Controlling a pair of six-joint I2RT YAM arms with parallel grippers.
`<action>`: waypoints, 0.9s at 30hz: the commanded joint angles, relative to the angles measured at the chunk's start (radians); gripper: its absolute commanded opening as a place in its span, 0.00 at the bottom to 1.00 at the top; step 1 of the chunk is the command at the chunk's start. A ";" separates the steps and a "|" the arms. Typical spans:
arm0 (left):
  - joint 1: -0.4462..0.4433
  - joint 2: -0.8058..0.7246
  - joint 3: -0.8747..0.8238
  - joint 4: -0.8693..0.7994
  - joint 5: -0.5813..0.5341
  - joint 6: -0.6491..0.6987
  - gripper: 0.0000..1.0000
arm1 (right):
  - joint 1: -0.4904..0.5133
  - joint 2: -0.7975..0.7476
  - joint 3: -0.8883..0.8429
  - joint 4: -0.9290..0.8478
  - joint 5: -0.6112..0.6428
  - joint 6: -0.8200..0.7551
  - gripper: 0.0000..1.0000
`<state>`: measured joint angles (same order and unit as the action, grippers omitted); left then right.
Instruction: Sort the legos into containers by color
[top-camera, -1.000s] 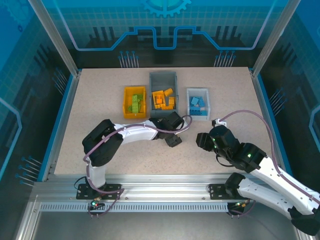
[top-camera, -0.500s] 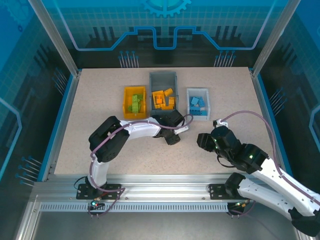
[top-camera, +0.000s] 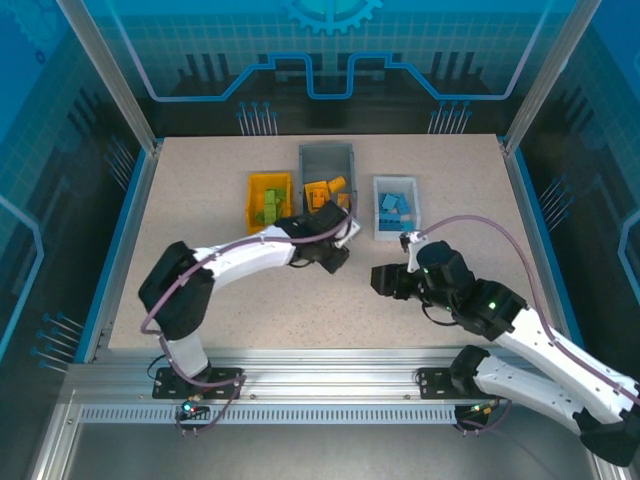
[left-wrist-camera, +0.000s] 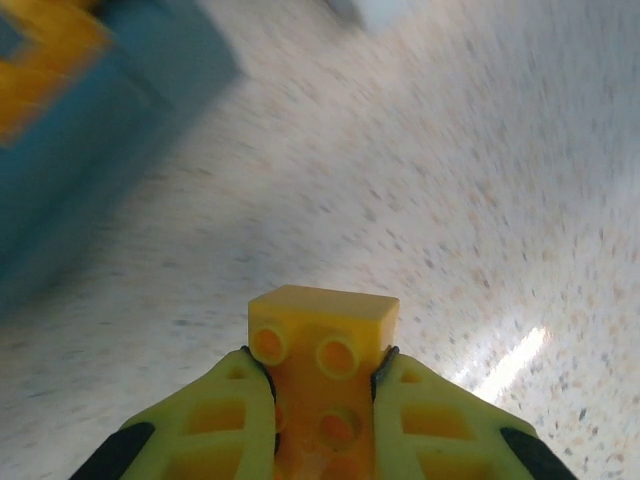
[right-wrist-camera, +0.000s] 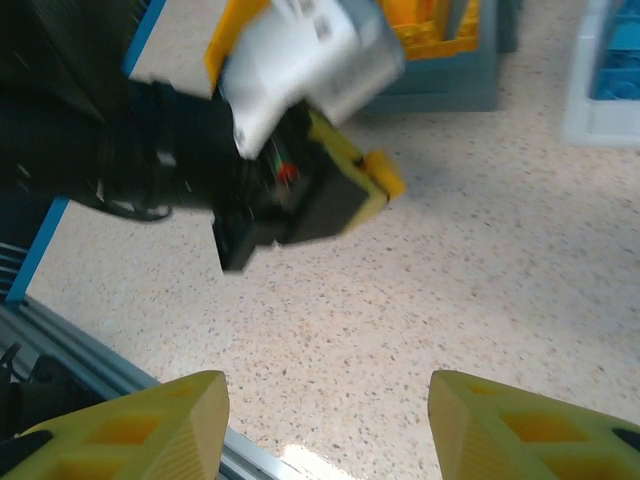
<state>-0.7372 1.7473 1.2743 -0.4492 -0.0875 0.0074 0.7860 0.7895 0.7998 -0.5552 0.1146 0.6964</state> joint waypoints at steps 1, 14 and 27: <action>0.084 -0.053 0.070 -0.023 0.044 -0.141 0.17 | -0.021 0.059 0.073 0.070 -0.044 -0.081 0.56; 0.256 0.304 0.487 -0.077 0.154 -0.273 0.18 | -0.054 0.191 0.122 0.164 -0.036 -0.049 0.56; 0.289 0.310 0.500 -0.015 0.239 -0.356 0.57 | -0.091 0.154 0.053 0.147 -0.050 -0.034 0.59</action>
<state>-0.4534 2.1658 1.8221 -0.5041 0.1066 -0.3241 0.7166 0.9596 0.8829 -0.4160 0.0818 0.6556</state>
